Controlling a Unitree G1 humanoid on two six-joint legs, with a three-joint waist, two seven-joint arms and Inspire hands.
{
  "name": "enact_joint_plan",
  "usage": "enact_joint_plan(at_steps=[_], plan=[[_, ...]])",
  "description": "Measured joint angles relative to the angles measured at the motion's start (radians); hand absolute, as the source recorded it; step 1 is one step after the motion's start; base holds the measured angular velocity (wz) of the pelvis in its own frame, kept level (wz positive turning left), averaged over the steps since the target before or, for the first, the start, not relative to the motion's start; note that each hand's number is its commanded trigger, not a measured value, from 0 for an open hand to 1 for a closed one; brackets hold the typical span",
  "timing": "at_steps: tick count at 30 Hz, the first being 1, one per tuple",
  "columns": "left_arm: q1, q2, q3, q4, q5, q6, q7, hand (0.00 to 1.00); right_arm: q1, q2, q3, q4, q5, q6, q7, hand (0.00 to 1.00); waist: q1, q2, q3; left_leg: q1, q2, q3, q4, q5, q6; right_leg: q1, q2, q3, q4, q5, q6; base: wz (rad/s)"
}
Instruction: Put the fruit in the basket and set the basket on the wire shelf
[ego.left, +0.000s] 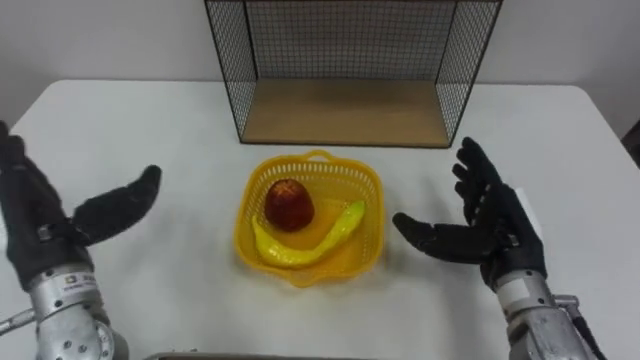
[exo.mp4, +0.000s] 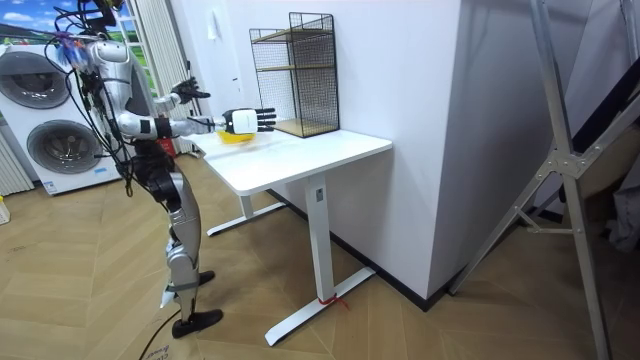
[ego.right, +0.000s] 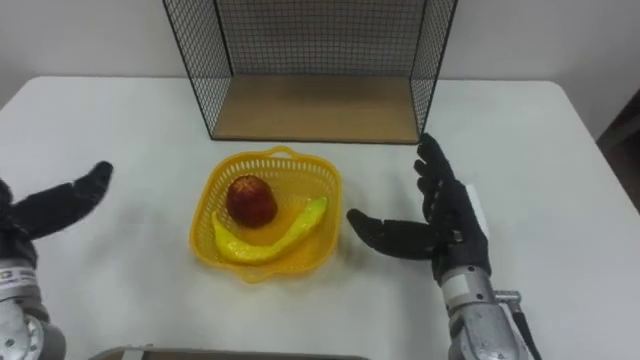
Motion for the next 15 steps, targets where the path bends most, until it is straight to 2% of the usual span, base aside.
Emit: enact_joint_plan(at_steps=[2,6,9,15], plan=[[-0.005,-0.002,-0.034,0.023,-0.096,0.000,-0.066,0.00,-0.001,0.004,0.006,0.010,0.096,-0.002,0.030,0.00,-0.010,-0.001,0.0006,-0.004,0.003,0.005,0.003,0.000,0.000,-0.019,0.001,0.004,0.011,0.000,0.000,-0.08],[-0.007,-0.007,-0.073,0.032,-0.166,-0.002,-0.146,0.00,-0.002,0.016,0.013,0.035,0.164,-0.009,0.069,0.00,-0.015,-0.002,0.0011,-0.015,0.004,0.010,0.009,0.000,0.000,-0.028,0.001,0.010,0.020,0.000,0.000,-0.04],[-0.007,-0.017,-0.112,0.051,-0.235,-0.004,-0.212,0.00,-0.007,0.035,0.040,0.073,0.200,-0.012,0.103,0.00,-0.028,-0.013,0.0071,-0.018,0.005,0.010,0.017,0.000,0.000,-0.029,0.001,0.009,0.025,0.000,0.000,0.00],[-0.005,-0.022,-0.130,0.100,-0.308,-0.005,-0.276,0.00,-0.009,0.049,0.055,0.101,0.281,-0.015,0.134,0.00,-0.034,-0.016,0.0070,-0.017,0.006,0.010,0.021,0.000,0.000,-0.029,0.002,0.011,0.025,0.000,0.000,0.00]])
